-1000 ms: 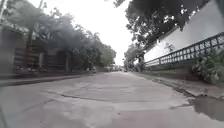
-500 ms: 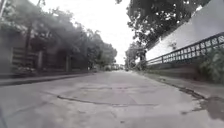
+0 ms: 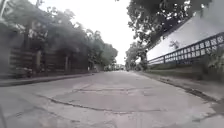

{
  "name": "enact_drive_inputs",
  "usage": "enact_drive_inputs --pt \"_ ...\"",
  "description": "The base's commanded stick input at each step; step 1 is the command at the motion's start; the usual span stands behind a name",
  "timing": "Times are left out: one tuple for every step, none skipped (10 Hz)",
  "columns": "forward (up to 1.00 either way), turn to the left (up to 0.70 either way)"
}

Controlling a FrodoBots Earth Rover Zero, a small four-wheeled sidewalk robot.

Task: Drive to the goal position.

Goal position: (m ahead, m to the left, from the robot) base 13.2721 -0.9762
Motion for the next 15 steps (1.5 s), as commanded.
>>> enact_drive_inputs --pt "0.50 0.00" --pt "0.50 0.00" --pt "0.50 0.00" --pt "0.50 0.00" --pt "0.50 0.00" --pt "0.50 0.00" --pt "0.50 0.00" --pt "0.50 0.00" --pt "0.50 0.00" --pt "0.50 0.00" --pt "0.50 0.00" --pt "0.50 -0.02" --pt "0.50 -0.19" --pt "0.50 -0.37" --pt "0.50 -0.50"
